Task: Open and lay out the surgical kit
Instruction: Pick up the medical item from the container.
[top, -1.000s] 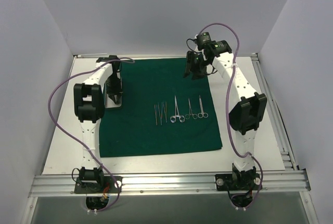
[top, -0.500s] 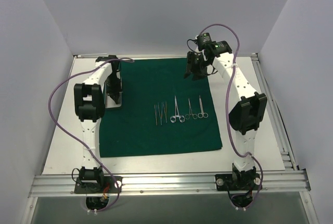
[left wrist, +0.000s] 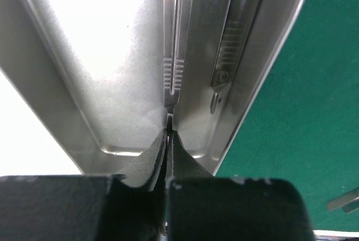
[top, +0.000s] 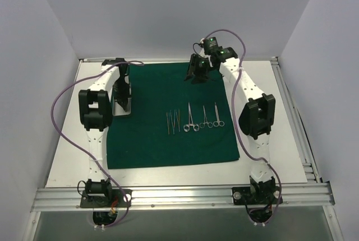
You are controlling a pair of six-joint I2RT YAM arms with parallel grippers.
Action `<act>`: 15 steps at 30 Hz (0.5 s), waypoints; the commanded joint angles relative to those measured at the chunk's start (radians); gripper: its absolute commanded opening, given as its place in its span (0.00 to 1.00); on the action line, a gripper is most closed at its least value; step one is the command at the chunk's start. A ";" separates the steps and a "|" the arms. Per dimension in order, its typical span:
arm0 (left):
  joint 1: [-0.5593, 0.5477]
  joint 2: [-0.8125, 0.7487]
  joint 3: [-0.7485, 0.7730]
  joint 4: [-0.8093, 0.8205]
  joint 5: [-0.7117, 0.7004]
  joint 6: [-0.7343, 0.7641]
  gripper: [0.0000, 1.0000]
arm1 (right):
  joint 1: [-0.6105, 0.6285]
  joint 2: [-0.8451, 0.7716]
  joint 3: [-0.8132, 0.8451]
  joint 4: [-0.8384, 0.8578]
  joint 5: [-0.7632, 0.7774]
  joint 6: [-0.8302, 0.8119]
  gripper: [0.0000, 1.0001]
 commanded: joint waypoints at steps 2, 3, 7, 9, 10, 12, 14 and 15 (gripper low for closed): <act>0.010 -0.108 0.013 -0.028 0.003 0.015 0.02 | 0.043 0.084 0.022 0.186 -0.164 0.152 0.40; 0.010 -0.116 0.006 -0.022 0.002 0.015 0.02 | 0.052 0.097 0.037 0.201 -0.170 0.168 0.39; 0.013 -0.180 -0.032 0.001 -0.008 0.006 0.02 | 0.098 0.146 0.058 0.251 -0.193 0.212 0.37; 0.016 -0.194 -0.040 0.008 -0.008 0.006 0.02 | 0.121 0.158 0.058 0.260 -0.204 0.223 0.37; 0.018 -0.199 -0.038 0.005 -0.009 0.007 0.02 | 0.129 0.161 0.058 0.261 -0.204 0.224 0.37; 0.024 -0.204 -0.043 0.007 -0.006 0.010 0.02 | 0.143 0.166 0.062 0.264 -0.207 0.224 0.37; 0.025 -0.214 -0.043 0.007 -0.005 0.012 0.02 | 0.147 0.170 0.066 0.273 -0.213 0.231 0.36; 0.025 -0.221 -0.046 0.011 -0.005 0.010 0.02 | 0.149 0.170 0.068 0.277 -0.218 0.243 0.37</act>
